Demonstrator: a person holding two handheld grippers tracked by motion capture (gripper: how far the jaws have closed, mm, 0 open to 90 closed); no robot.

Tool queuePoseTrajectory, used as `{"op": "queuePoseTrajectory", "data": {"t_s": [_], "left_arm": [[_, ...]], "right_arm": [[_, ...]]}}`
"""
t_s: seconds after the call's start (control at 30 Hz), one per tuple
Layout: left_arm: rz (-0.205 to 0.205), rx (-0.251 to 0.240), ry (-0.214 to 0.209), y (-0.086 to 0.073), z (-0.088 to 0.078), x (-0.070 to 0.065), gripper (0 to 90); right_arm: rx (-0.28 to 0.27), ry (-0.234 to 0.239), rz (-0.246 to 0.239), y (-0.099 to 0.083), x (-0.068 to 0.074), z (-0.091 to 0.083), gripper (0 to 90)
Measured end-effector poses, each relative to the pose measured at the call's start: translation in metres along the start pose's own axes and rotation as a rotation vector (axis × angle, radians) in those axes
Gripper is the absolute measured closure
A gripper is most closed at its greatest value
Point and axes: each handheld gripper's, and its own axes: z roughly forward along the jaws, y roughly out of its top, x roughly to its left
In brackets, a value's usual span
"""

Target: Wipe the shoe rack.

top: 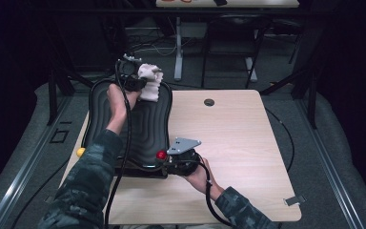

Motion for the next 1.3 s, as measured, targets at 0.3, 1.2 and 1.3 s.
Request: {"op": "queuePoseTrajectory", "data": {"t_s": [0.3, 1.2, 1.3], "left_arm": [[0.029, 0.011, -0.025, 0.007, 0.004, -0.011, 78.8], [0.091, 0.062, -0.114, 0.005, 0.010, -0.038, 78.8], [0.095, 0.065, -0.115, 0.004, 0.010, -0.039, 78.8]], "right_arm": [[0.000, -0.002, -0.002, 0.000, 0.000, 0.000, 59.9], [-0.009, -0.003, 0.028, 0.000, -0.001, -0.005, 46.9], [-0.020, -0.018, 0.045, 0.000, -0.005, -0.010, 39.8]]}}
